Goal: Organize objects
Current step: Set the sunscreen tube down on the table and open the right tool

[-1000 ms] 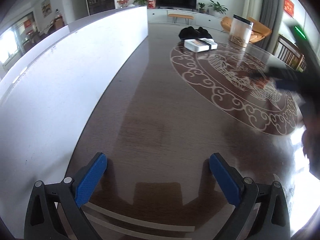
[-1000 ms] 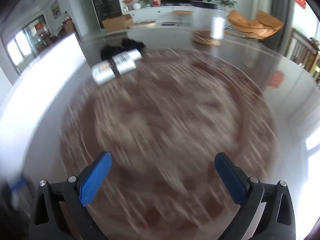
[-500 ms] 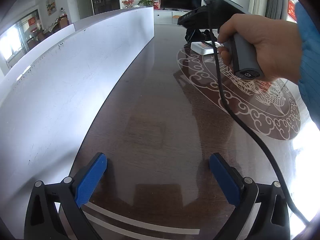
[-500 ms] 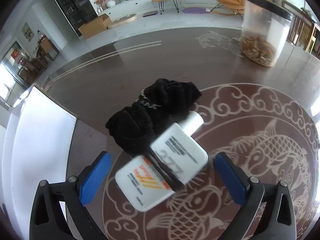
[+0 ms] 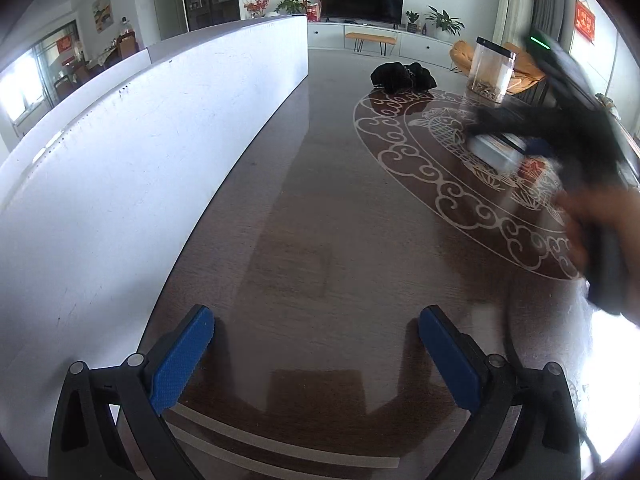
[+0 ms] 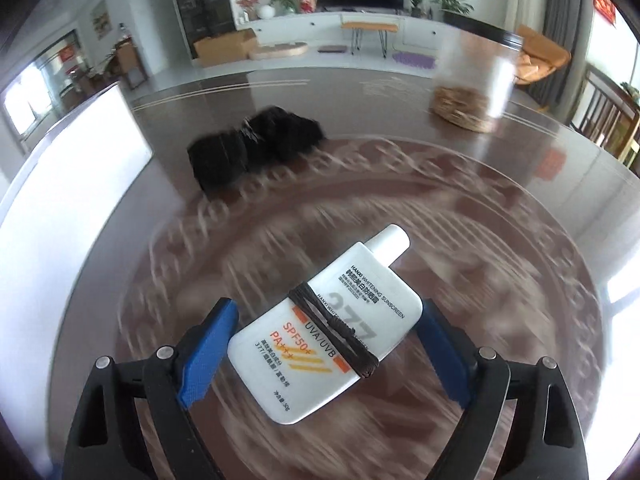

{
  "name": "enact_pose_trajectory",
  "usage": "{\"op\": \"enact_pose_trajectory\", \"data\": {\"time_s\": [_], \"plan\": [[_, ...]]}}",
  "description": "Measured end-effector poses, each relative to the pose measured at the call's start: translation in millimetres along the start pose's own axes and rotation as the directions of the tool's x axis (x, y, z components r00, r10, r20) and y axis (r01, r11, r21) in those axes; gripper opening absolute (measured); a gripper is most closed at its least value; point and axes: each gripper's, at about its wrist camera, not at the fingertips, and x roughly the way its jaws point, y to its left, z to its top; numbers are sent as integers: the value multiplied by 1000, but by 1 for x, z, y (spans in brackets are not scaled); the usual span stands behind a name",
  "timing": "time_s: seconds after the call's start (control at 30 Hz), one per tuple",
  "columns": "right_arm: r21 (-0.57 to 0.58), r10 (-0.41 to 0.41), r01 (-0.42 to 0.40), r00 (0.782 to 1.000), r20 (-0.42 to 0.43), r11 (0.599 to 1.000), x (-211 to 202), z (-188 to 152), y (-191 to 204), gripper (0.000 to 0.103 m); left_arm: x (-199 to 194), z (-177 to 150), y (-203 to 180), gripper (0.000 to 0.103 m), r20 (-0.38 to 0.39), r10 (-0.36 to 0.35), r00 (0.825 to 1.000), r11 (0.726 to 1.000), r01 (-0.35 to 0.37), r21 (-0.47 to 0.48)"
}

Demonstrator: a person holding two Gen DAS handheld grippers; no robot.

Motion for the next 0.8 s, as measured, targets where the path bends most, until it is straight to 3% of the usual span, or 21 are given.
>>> {"op": "enact_pose_trajectory", "data": {"time_s": [0.17, 0.37, 0.47, 0.8], "plan": [[-128, 8, -3, 999, 37, 992, -35, -58, -50, 90, -2, -1, 0, 103, 1, 1, 1000, 1000, -1, -1], [-139, 16, -11, 999, 37, 990, -69, -106, -102, 92, -2, -1, 0, 103, 2, 1, 1000, 1000, -1, -1], [-127, 7, -4, 1000, 18, 992, -77, -117, -108, 103, -1, -1, 0, 103, 2, 0, 1000, 1000, 0, -1], [-123, 2, 2, 1000, 27, 992, -77, -118, -105, 103, -5, -1, 0, 103, 5, 2, 1000, 1000, -2, -1]]}}
